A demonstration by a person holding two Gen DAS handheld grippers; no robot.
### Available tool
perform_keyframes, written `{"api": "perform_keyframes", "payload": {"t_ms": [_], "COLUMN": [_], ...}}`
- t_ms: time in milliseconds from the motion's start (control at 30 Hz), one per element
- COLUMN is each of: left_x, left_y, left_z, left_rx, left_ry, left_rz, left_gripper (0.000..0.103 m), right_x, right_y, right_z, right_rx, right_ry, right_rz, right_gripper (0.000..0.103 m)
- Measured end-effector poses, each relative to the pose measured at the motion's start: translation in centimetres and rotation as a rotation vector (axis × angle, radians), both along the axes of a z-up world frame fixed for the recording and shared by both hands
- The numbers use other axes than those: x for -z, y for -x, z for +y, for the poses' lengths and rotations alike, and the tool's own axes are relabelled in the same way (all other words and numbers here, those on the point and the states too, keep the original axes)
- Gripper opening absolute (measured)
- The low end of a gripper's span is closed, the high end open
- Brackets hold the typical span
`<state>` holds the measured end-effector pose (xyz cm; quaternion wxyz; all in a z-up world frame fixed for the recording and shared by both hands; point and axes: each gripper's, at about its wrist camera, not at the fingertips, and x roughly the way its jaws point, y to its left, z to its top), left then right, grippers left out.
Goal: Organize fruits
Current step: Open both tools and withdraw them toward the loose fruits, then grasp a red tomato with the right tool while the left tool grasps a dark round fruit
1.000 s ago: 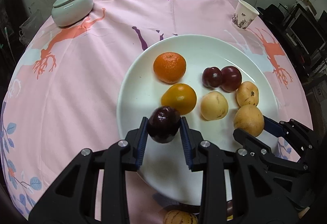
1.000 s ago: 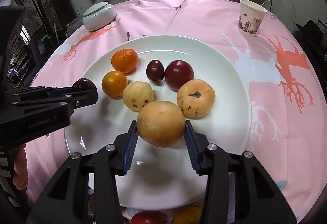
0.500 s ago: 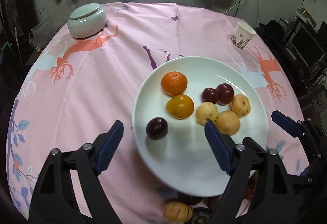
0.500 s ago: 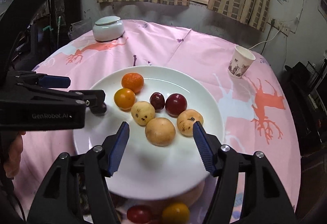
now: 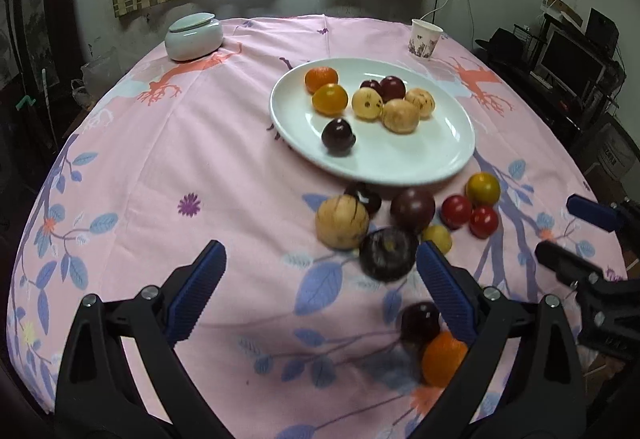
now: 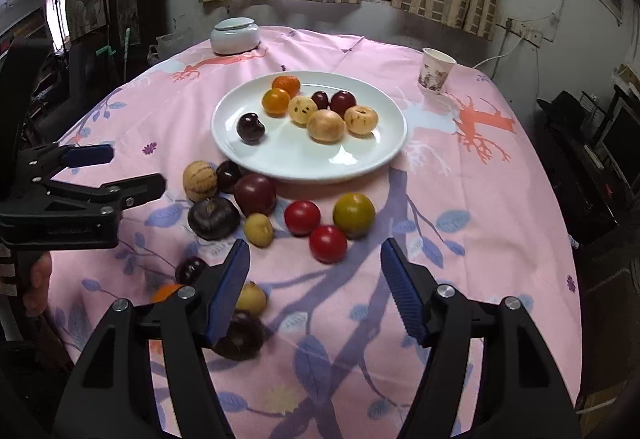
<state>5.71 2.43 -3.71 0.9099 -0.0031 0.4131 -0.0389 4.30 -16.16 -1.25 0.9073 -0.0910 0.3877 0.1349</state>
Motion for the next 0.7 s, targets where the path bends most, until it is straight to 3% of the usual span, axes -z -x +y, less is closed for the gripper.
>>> {"api": "perform_keyframes", "payload": {"t_ms": [200, 400, 667, 700], "left_x": [2.5, 2.1, 2.0, 2.0], "left_y": [2.2, 2.4, 2.3, 2.2], "left_z": [1.0, 2.6, 3.1, 3.0], "left_rx": [-0.019, -0.059, -0.062, -0.058], "left_ry": [0.017, 0.042, 0.055, 0.058], "left_rz": [0.066, 0.063, 0.067, 0.068], "left_gripper": [0.098, 0.098, 0.098, 0.098], "right_x": [2.7, 5.2, 6.9, 6.9], "right_y": [-1.0, -4.5, -6.9, -7.1], "right_z": [-1.2, -0.6, -0.1, 0.0], "right_rx": [0.037, 0.052, 0.081, 0.074], "right_ry": [-0.08, -0.091, -0.07, -0.072], "right_rz": [0.083, 0.156, 0.175, 0.173], "right_gripper": [0.068, 0.041, 0.041, 0.032]}}
